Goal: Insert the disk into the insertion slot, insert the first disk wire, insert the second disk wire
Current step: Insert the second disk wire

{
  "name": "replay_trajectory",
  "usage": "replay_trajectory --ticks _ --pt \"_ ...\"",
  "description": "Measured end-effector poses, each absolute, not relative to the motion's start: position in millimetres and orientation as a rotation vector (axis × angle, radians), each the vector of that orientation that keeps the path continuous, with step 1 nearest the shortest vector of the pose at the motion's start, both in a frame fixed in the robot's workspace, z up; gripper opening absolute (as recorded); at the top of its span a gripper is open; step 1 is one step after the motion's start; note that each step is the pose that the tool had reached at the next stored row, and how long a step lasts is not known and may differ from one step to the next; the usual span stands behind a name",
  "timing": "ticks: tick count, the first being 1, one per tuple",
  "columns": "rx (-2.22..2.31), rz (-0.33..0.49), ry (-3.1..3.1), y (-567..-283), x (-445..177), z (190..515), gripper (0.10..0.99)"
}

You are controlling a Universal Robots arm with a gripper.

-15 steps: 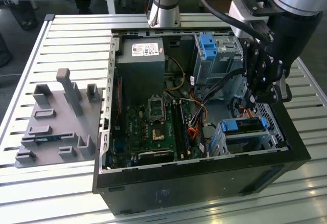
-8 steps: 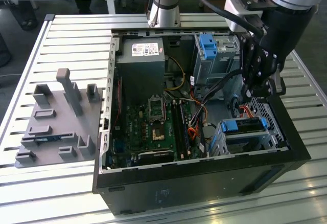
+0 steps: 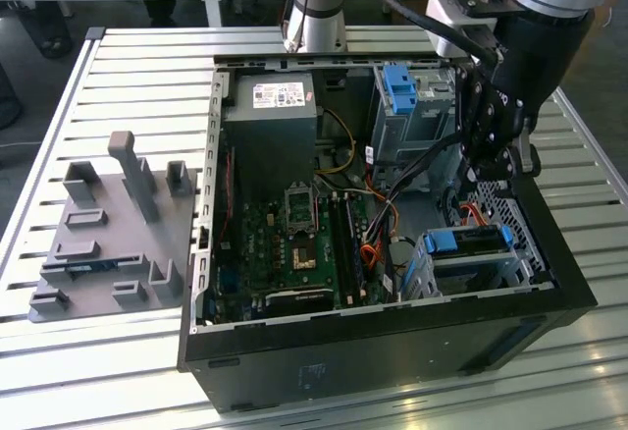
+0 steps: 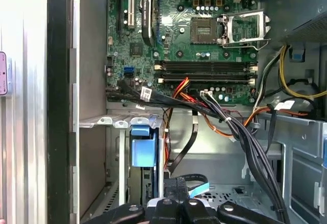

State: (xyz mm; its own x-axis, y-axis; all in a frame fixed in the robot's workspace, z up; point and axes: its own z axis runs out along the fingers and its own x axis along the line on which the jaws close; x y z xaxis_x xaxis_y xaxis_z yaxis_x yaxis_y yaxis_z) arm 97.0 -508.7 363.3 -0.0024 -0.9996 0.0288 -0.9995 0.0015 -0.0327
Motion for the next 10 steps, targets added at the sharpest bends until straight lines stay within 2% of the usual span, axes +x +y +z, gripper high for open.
replay_trajectory --ticks 2,3,6,7,10 --pt "-2.217 -0.068 2.221 -507.5 97.0 362.8 0.114" --pt "-2.217 -0.068 2.222 -507.0 97.0 362.3 0.173" --pt "-2.218 -0.066 2.222 -505.5 97.5 360.0 0.184" --pt "-2.218 -0.066 2.222 -505.2 97.6 359.4 0.247" --pt "-2.218 -0.066 2.223 -504.8 98.1 357.2 0.247"
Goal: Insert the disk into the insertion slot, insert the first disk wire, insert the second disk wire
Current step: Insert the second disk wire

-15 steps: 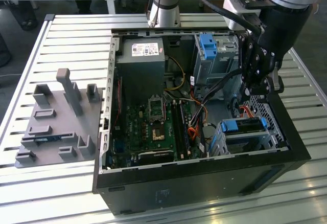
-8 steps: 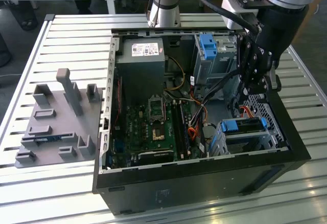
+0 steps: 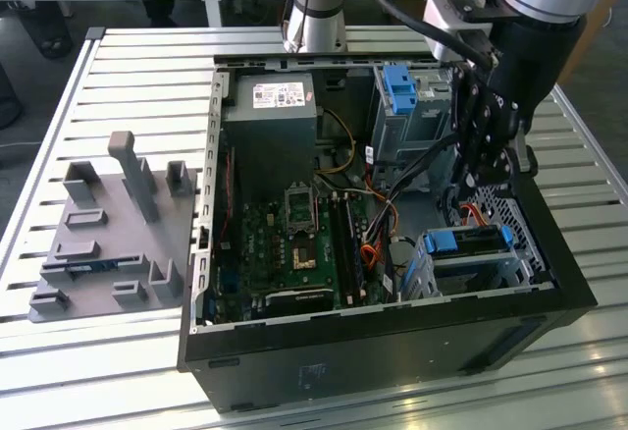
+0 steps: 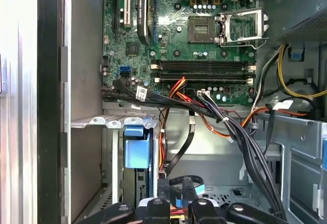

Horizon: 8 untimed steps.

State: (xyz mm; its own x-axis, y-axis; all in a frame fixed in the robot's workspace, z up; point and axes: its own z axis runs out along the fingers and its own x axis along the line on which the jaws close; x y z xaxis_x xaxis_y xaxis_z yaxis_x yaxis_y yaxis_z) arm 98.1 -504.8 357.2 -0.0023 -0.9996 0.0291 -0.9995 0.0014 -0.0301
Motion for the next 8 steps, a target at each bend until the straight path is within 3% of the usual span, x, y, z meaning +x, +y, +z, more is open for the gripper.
replay_trajectory --ticks 8 --pt "-2.220 -0.068 2.224 -504.3 99.4 349.4 0.247"
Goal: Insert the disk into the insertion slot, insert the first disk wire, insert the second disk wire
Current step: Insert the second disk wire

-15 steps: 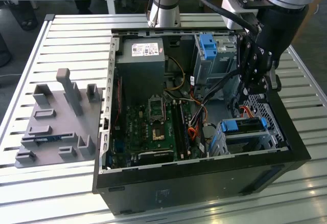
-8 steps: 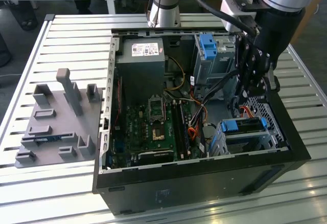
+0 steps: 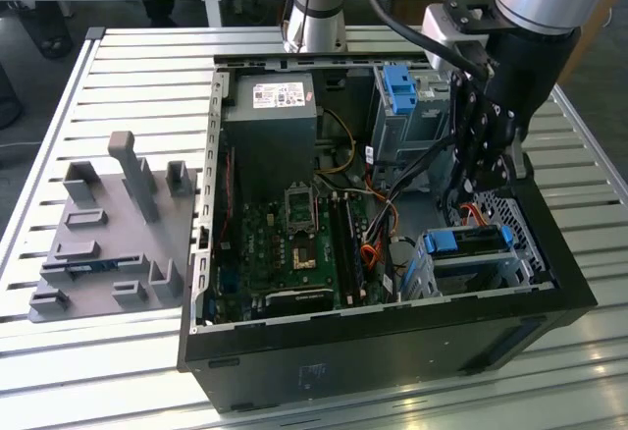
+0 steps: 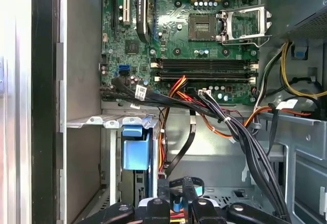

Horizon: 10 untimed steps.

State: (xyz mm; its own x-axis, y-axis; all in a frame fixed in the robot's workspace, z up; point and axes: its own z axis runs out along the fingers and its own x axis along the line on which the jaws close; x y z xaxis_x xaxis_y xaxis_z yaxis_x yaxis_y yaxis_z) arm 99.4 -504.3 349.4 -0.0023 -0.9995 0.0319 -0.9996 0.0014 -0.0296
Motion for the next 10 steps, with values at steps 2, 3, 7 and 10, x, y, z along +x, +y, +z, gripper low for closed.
replay_trajectory --ticks 2,3,7,10 --pt "2.217 0.070 -2.221 -504.1 99.7 348.0 0.247" --pt "2.216 0.072 -2.220 -504.0 99.8 347.3 0.247" --pt "2.215 0.075 -2.218 -503.7 100.3 344.8 0.169" --pt "2.216 0.072 -2.220 -503.8 100.4 344.0 0.149"
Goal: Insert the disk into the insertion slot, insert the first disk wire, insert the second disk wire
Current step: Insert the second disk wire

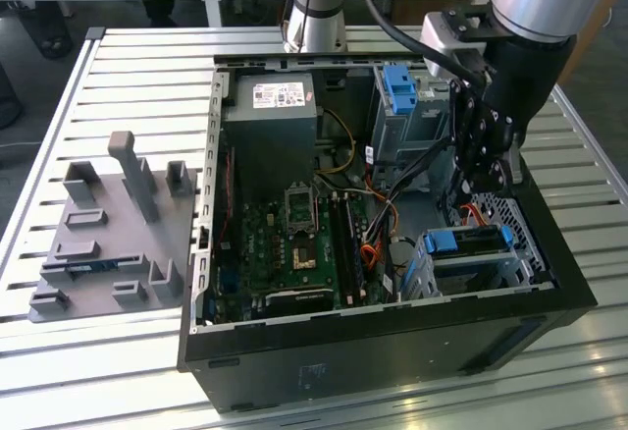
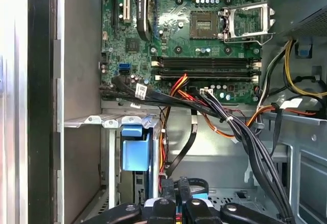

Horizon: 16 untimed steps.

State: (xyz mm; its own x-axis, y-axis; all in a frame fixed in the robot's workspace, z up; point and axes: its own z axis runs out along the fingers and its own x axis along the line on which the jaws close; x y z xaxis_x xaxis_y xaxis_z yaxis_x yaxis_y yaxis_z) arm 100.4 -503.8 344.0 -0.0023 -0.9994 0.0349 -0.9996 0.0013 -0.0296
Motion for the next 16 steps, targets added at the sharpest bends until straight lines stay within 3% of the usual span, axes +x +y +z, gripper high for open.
replay_trajectory --ticks 5,16 --pt "2.251 -0.006 -2.257 -503.7 100.4 342.6 0.149" --pt "2.252 -0.004 -2.259 -516.0 100.4 338.6 0.149"
